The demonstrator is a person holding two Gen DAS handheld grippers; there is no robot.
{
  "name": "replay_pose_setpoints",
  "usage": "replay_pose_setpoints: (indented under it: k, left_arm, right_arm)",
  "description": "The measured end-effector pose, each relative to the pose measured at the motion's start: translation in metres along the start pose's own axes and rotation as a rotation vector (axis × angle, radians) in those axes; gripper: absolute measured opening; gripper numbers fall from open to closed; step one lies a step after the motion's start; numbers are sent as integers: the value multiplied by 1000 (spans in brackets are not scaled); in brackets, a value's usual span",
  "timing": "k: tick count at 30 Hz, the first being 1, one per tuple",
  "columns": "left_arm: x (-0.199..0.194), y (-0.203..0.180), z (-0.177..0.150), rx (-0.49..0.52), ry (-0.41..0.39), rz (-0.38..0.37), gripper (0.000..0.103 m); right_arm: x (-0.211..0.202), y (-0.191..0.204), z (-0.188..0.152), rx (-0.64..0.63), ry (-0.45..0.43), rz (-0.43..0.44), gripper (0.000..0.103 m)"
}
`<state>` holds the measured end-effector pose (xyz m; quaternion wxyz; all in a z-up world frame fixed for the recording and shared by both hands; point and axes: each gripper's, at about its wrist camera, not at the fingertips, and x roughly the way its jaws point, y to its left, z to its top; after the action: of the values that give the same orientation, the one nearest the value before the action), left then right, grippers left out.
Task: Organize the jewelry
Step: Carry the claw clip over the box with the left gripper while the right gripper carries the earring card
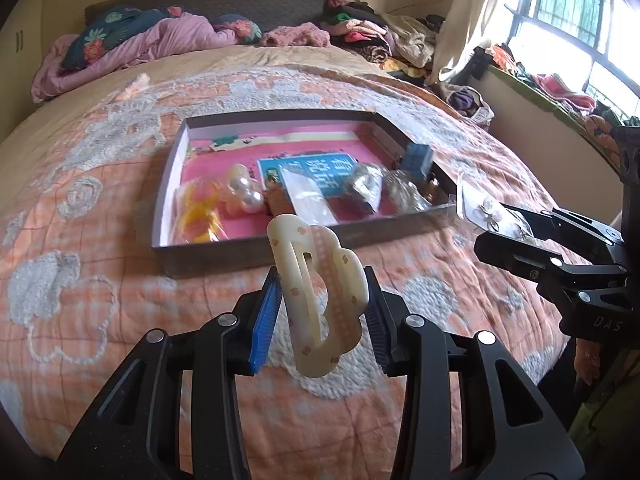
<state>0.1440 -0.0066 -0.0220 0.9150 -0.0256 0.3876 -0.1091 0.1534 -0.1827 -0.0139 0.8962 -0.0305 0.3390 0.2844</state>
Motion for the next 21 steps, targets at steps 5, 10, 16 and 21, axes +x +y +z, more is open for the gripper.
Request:
replay_pose_setpoints:
  k: [5,10,16,21]
  left_arm:
    - [2,10,10,-12,-15,11,32]
    - [0,19,23,-29,-40,18,32]
    - [8,25,41,-23,-53,32,32]
    - [18,25,51,-21,-53,26,32]
  right_arm:
    - [10,4,14,-14,-8,-6,54]
    - [17,0,26,-17,-20,-25,54]
    - [21,-11,39,-8,-39,-76,54]
    - [22,-24,45,17,-53,-112,54]
